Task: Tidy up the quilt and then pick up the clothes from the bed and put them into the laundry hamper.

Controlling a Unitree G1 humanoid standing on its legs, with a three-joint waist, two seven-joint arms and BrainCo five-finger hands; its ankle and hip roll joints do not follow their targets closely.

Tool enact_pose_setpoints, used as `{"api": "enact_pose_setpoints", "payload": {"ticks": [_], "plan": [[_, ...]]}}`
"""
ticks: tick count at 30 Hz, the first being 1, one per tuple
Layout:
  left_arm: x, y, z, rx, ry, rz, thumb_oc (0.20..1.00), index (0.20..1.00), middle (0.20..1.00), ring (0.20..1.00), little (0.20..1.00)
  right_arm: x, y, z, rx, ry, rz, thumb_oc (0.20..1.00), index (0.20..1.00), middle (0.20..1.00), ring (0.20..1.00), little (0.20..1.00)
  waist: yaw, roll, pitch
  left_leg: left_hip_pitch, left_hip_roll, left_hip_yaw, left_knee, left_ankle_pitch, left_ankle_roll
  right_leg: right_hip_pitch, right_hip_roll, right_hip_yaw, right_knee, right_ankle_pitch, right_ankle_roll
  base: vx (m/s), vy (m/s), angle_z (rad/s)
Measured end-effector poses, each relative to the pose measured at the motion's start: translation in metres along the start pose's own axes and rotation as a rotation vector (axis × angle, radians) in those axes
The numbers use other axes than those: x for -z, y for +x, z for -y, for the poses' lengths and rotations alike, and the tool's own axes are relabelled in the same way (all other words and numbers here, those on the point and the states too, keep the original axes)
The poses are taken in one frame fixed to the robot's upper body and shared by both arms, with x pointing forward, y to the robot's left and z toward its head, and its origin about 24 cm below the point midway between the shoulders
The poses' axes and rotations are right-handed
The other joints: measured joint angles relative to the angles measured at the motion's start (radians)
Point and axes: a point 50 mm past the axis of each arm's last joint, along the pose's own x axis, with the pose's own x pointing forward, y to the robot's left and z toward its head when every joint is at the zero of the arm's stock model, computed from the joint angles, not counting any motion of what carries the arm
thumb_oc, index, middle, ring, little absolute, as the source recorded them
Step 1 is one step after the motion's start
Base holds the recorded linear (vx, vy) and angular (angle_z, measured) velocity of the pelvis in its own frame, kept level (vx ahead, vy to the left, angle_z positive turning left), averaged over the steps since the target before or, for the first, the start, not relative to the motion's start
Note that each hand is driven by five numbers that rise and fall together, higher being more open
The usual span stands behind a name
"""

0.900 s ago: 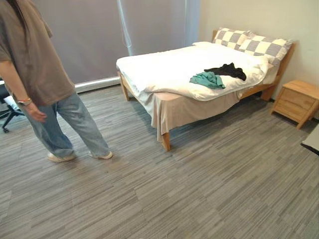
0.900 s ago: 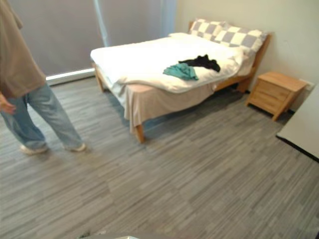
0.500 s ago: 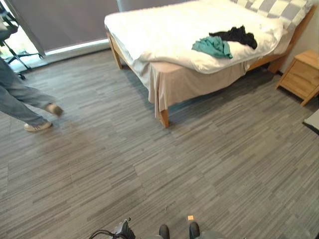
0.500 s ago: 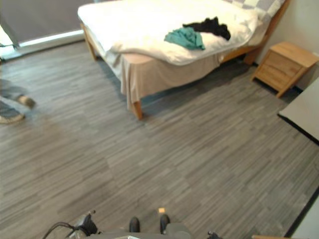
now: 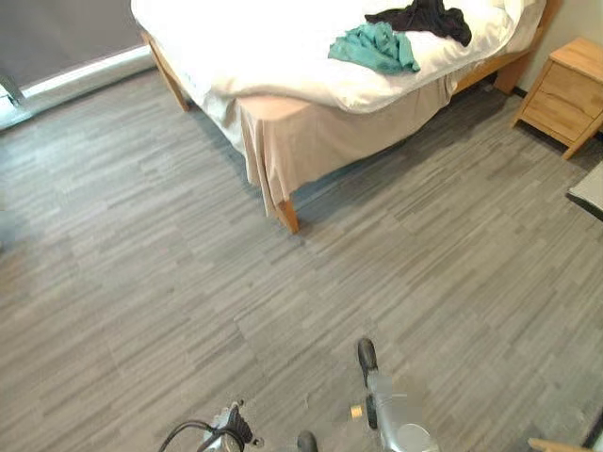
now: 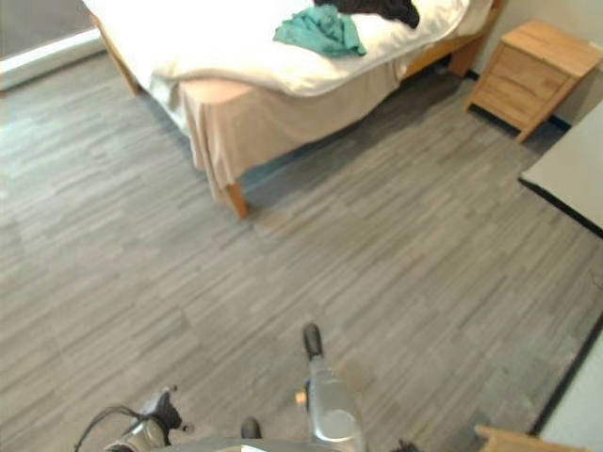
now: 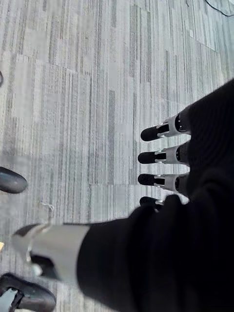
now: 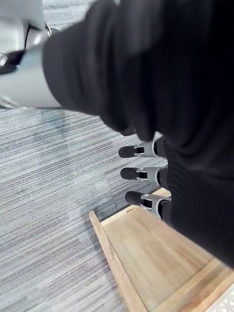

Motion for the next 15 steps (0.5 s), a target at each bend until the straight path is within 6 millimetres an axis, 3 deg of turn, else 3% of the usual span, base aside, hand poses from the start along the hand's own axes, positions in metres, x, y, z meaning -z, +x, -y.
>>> {"api": "enact_pose_setpoints", "payload": {"ticks": [1, 2, 3, 4, 5, 6, 7, 8, 9, 10, 11, 12, 14, 15], "plan": [[0.0, -0.001, 0.005, 0.013, -0.004, -0.002, 1.0, 1.0, 1.0, 1.0, 1.0, 0.003, 0.001, 0.002, 0.004, 0.026, -0.029, 1.0, 1.0, 1.0, 1.0, 1.0, -0.012, 0.018, -0.011, -0.019, 0.022, 0.004, 0.132, -0.018, -0.041, 0.042, 0.023, -0.002, 0.01, 0.006, -0.01, 0.57, -0.452, 0.1], [-0.002, -0.001, 0.004, 0.01, -0.006, 0.0, 1.0, 1.0, 1.0, 1.0, 1.0, 0.007, 0.0, 0.001, -0.001, 0.02, -0.045, 1.0, 1.0, 1.0, 1.0, 1.0, -0.011, 0.006, -0.017, -0.057, 0.031, 0.009, 0.245, -0.02, -0.056, 0.069, 0.017, 0.004, -0.004, 0.014, -0.022, 0.34, -0.351, -0.15], [-0.006, -0.001, 0.006, 0.008, -0.024, 0.02, 1.0, 1.0, 1.0, 1.0, 1.0, 0.008, 0.0, 0.003, 0.008, 0.005, -0.037, 1.0, 1.0, 1.0, 1.0, 1.0, 0.023, -0.009, -0.054, -0.127, 0.023, 0.016, 0.404, 0.021, -0.108, 0.1, 0.019, -0.016, -0.033, 0.041, -0.081, 0.34, -0.345, -0.18], [-0.013, 0.0, 0.002, -0.005, -0.033, 0.039, 1.0, 1.0, 1.0, 1.0, 1.0, 0.007, 0.001, 0.009, 0.025, -0.001, -0.024, 1.0, 1.0, 1.0, 1.0, 1.0, 0.024, -0.006, -0.058, -0.236, 0.052, 0.003, 0.641, 0.043, -0.103, 0.111, 0.008, -0.036, -0.026, 0.038, -0.094, 0.37, -0.259, -0.44], [-0.023, 0.002, -0.005, -0.028, -0.036, 0.07, 1.0, 1.0, 1.0, 1.0, 1.0, -0.001, 0.002, 0.013, 0.035, -0.056, -0.001, 1.0, 1.0, 1.0, 1.0, 1.0, 0.054, -0.022, -0.051, -0.303, 0.063, 0.005, 0.794, 0.108, -0.127, 0.153, 0.004, -0.029, -0.032, 0.08, -0.175, 0.42, -0.207, -0.33], [-0.027, 0.002, -0.005, -0.034, -0.039, 0.084, 1.0, 1.0, 1.0, 1.0, 1.0, -0.011, 0.003, 0.022, 0.059, -0.094, 0.028, 1.0, 1.0, 1.0, 1.0, 1.0, 0.066, -0.017, -0.054, -0.345, 0.071, -0.003, 0.841, 0.109, -0.122, 0.194, 0.01, -0.014, -0.047, 0.052, -0.207, 0.42, -0.21, -0.3], [-0.032, 0.003, -0.01, -0.052, -0.048, 0.098, 1.0, 1.0, 1.0, 1.0, 1.0, -0.017, 0.003, 0.024, 0.072, -0.144, 0.047, 1.0, 1.0, 1.0, 1.0, 1.0, 0.065, -0.028, -0.048, -0.394, 0.073, -0.004, 0.91, 0.114, -0.107, 0.221, 0.004, -0.016, -0.067, 0.051, -0.213, 0.31, -0.076, -0.13], [-0.041, 0.005, -0.023, -0.102, -0.076, 0.119, 1.0, 1.0, 1.0, 1.0, 1.0, -0.027, 0.004, 0.027, 0.092, -0.2, 0.073, 1.0, 1.0, 1.0, 1.0, 1.0, 0.09, -0.071, -0.033, -0.455, 0.059, 0.033, 0.903, 0.119, -0.098, 0.246, -0.022, -0.011, -0.096, 0.048, -0.217, 0.37, -0.029, -0.09], [-0.045, 0.005, -0.029, -0.126, -0.084, 0.136, 1.0, 1.0, 1.0, 1.0, 1.0, -0.036, 0.004, 0.031, 0.108, -0.224, 0.098, 1.0, 1.0, 1.0, 1.0, 1.0, 0.104, -0.088, -0.028, -0.487, 0.048, 0.052, 0.845, 0.124, -0.104, 0.265, -0.032, -0.005, -0.105, 0.043, -0.22, 0.68, 0.043, -0.23], [-0.054, 0.004, -0.036, -0.164, -0.093, 0.173, 1.0, 1.0, 1.0, 1.0, 1.0, -0.054, 0.003, 0.041, 0.149, -0.231, 0.153, 1.0, 1.0, 1.0, 1.0, 1.0, 0.109, -0.101, -0.024, -0.538, 0.044, 0.104, 0.676, 0.14, -0.099, 0.301, -0.026, 0.002, -0.145, 0.029, -0.209, 0.52, 0.073, -0.18], [-0.055, 0.004, -0.037, -0.169, -0.094, 0.18, 1.0, 1.0, 1.0, 1.0, 1.0, -0.06, 0.002, 0.045, 0.162, -0.231, 0.17, 1.0, 1.0, 1.0, 1.0, 1.0, 0.11, -0.101, -0.022, -0.525, 0.038, 0.133, 0.521, 0.151, -0.096, 0.311, -0.02, 0.003, -0.144, 0.015, -0.207, 0.7, 0.103, -0.17], [-0.054, 0.004, -0.036, -0.172, -0.096, 0.18, 1.0, 1.0, 1.0, 1.0, 1.0, -0.068, 0.002, 0.048, 0.18, -0.27, 0.194, 1.0, 1.0, 1.0, 1.0, 1.0, 0.114, -0.092, -0.021, -0.481, 0.02, 0.161, 0.253, 0.201, -0.084, 0.333, -0.001, -0.004, -0.141, 0.005, -0.2, 0.39, 0.035, -0.14], [-0.054, 0.003, -0.033, -0.166, -0.094, 0.178, 1.0, 1.0, 1.0, 1.0, 1.0, -0.071, 0.001, 0.05, 0.201, -0.388, 0.211, 1.0, 1.0, 1.0, 1.0, 1.0, 0.127, -0.064, -0.023, -0.452, 0.002, 0.204, 0.029, 0.262, -0.079, 0.391, 0.042, -0.024, -0.143, -0.036, -0.188, 0.59, 0.054, 0.08], [-0.056, 0.003, -0.035, -0.173, -0.094, 0.187, 1.0, 1.0, 1.0, 1.0, 1.0, -0.062, 0.002, 0.047, 0.193, -0.436, 0.203, 1.0, 1.0, 1.0, 1.0, 1.0, 0.13, -0.065, -0.019, -0.456, -0.01, 0.252, -0.014, 0.296, -0.068, 0.429, 0.061, -0.055, -0.139, -0.056, -0.203, 0.72, 0.046, 0.37]]}}
